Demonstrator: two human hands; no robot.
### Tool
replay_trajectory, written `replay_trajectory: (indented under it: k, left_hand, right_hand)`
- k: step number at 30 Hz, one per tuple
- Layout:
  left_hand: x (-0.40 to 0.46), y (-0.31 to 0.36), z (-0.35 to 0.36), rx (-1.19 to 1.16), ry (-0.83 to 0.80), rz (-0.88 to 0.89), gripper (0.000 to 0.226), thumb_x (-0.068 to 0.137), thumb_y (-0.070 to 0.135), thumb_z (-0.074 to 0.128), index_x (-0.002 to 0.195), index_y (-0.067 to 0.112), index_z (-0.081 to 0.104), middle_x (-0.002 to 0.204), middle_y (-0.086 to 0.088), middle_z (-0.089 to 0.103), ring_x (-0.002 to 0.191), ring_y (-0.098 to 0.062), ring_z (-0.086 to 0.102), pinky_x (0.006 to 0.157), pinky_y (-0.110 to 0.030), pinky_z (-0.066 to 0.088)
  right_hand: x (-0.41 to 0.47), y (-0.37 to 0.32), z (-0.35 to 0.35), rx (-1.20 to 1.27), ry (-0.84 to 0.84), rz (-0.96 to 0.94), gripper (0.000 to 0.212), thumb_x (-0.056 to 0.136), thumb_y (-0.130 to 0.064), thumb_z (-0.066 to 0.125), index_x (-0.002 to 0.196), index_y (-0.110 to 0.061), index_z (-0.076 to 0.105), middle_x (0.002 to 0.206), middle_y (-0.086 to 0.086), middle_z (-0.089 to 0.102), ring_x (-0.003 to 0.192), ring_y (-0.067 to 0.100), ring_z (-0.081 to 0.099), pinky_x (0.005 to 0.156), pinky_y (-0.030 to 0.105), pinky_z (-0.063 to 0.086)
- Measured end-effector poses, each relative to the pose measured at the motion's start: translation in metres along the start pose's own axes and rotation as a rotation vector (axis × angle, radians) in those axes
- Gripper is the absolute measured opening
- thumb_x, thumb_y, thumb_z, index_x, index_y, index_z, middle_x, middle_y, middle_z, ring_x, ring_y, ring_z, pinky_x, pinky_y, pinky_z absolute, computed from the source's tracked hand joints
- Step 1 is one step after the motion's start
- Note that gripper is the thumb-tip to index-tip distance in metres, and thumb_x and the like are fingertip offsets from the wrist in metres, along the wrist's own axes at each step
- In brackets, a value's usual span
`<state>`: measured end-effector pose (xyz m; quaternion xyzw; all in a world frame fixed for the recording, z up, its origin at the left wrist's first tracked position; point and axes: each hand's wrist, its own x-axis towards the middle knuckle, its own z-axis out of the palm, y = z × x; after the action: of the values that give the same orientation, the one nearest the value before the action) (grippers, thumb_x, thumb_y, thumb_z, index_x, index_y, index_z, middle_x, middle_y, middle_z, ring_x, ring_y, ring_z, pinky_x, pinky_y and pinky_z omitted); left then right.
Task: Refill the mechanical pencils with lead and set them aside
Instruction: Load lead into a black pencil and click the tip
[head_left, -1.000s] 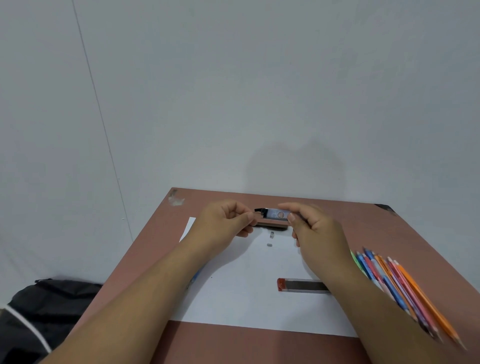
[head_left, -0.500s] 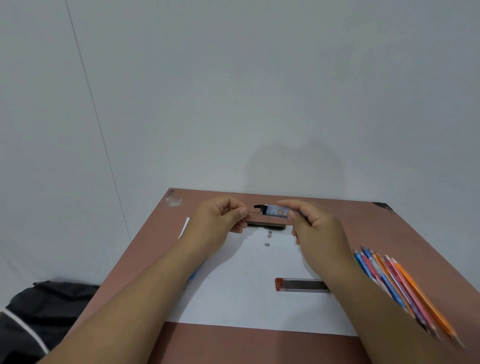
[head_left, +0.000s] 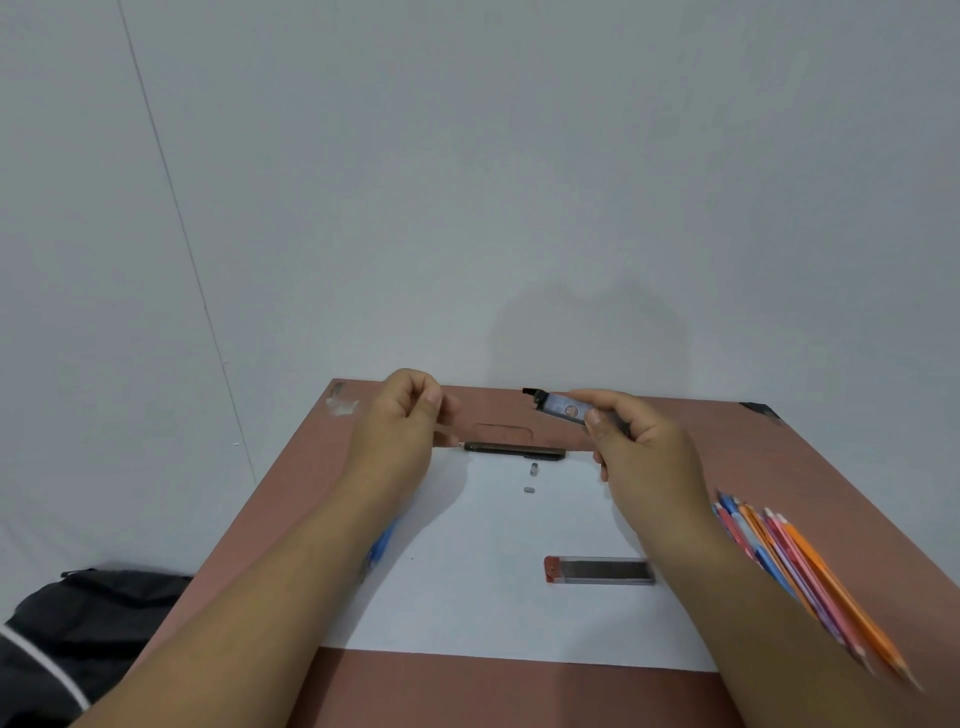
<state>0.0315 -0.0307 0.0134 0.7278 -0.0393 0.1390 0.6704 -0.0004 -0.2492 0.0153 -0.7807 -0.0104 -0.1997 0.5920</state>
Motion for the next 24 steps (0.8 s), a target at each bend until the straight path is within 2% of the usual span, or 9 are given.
replay_trajectory:
  k: [3, 6, 8, 14, 20, 24]
  left_hand:
    - [-0.004, 0.007, 0.0, -0.13, -0.018, 0.025, 0.018, 0.107, 0.011, 0.044, 0.094, 0.007, 0.055, 0.102, -0.003, 0.076, 0.087, -0.026, 0.075, 0.094, -0.054, 0.056]
    - [-0.009, 0.01, 0.003, -0.161, -0.078, 0.074, 0.017, 0.107, 0.01, 0.044, 0.094, 0.008, 0.055, 0.109, -0.002, 0.076, 0.104, -0.024, 0.071, 0.095, -0.053, 0.055]
    - [-0.012, 0.01, 0.006, -0.13, -0.113, 0.105, 0.014, 0.106, 0.009, 0.046, 0.096, 0.007, 0.055, 0.112, 0.001, 0.075, 0.109, -0.02, 0.069, 0.098, -0.054, 0.054]
    - [-0.015, 0.007, 0.007, -0.044, -0.139, 0.188, 0.014, 0.104, 0.009, 0.05, 0.092, 0.01, 0.056, 0.116, 0.008, 0.073, 0.111, -0.017, 0.066, 0.102, -0.054, 0.049]
    - [-0.016, 0.005, 0.01, -0.02, -0.192, 0.213, 0.017, 0.104, 0.007, 0.05, 0.089, 0.012, 0.055, 0.116, 0.008, 0.074, 0.107, -0.019, 0.066, 0.093, -0.039, 0.05]
    - [-0.018, 0.003, 0.011, 0.043, -0.22, 0.236, 0.015, 0.099, 0.021, 0.052, 0.085, 0.026, 0.056, 0.118, 0.013, 0.072, 0.111, -0.015, 0.064, 0.099, -0.041, 0.048]
  right_hand:
    - [0.001, 0.0, -0.001, 0.049, 0.032, 0.041, 0.027, 0.102, -0.021, 0.06, 0.104, -0.041, 0.076, 0.07, -0.018, 0.063, 0.062, 0.011, 0.051, 0.054, 0.018, 0.047]
    - [0.001, 0.0, 0.004, 0.118, 0.045, 0.085, 0.026, 0.101, -0.019, 0.062, 0.101, -0.04, 0.078, 0.072, -0.013, 0.065, 0.065, 0.008, 0.055, 0.059, 0.02, 0.048]
    - [-0.001, -0.001, 0.007, 0.158, 0.039, 0.111, 0.026, 0.1, -0.019, 0.063, 0.099, -0.039, 0.079, 0.075, -0.012, 0.068, 0.065, 0.005, 0.056, 0.062, 0.022, 0.049]
    - [-0.003, -0.001, 0.015, 0.234, 0.021, 0.183, 0.024, 0.097, -0.021, 0.067, 0.099, -0.04, 0.08, 0.081, -0.004, 0.073, 0.068, 0.012, 0.057, 0.067, 0.029, 0.051]
    - [-0.005, -0.003, 0.018, 0.26, 0.007, 0.217, 0.019, 0.095, -0.022, 0.07, 0.1, -0.037, 0.08, 0.086, 0.004, 0.075, 0.069, 0.015, 0.057, 0.07, 0.036, 0.051]
    - [-0.007, -0.003, 0.018, 0.257, -0.01, 0.227, 0.015, 0.093, -0.027, 0.072, 0.101, -0.038, 0.08, 0.093, 0.01, 0.075, 0.071, 0.015, 0.058, 0.07, 0.037, 0.051]
